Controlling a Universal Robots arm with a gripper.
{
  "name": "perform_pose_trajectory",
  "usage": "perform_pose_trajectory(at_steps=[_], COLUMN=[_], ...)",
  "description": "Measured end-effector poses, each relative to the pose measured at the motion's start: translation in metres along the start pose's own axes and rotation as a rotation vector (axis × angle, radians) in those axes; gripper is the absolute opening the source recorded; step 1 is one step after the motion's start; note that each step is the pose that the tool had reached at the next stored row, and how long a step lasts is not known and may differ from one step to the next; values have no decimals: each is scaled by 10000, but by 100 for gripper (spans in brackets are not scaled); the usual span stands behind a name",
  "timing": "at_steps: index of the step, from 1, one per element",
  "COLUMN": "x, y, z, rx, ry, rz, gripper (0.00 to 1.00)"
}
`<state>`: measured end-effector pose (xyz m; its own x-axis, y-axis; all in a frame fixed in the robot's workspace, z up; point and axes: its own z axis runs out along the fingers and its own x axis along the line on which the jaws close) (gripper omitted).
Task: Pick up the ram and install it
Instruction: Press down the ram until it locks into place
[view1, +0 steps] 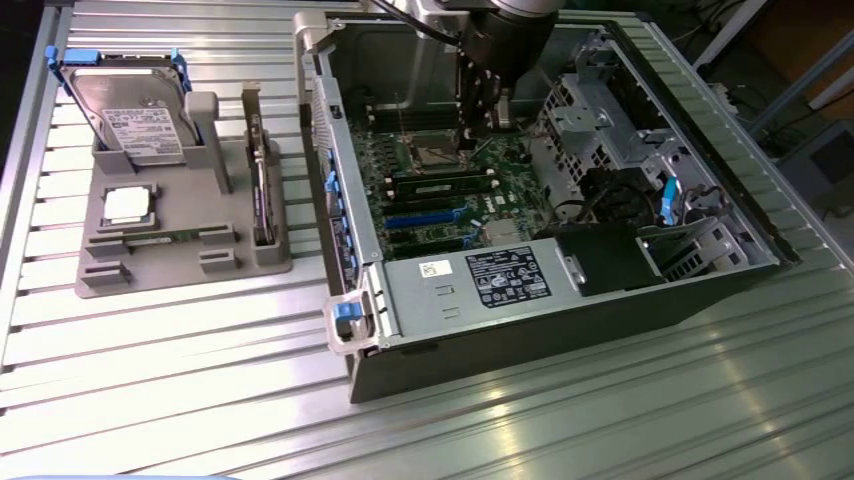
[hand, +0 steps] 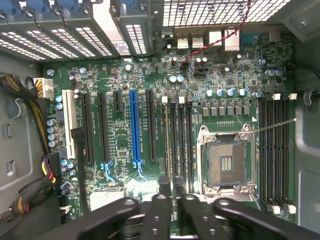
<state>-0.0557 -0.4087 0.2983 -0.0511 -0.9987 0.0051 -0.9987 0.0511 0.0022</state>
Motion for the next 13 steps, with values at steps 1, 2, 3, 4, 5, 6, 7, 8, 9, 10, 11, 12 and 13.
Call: perform_pose_trajectory(at_steps=[1,2,3,4,5,6,7,8,9,10,11,12,13], x=[0,0,0,-4,-8,-11,-12,-15,-19,-25,-25,-25,-26], y=[0,0,-4,-72,-167,-203,-232,-301,-384,-485,-498,-498,-498], z=[0,0,0,-1,-1,-1,-1,-1,-1,-2,-1,-1,10], rx=[0,0,0,-7,-10,-12,-14,-20,-31,-46,-49,-49,-49], ry=[0,0,0,2,1,1,1,1,1,3,3,3,1], rz=[0,1,-1,0,0,1,1,0,0,1,0,0,0], gripper=[11,11,11,11,11,11,11,11,11,11,11,11,11])
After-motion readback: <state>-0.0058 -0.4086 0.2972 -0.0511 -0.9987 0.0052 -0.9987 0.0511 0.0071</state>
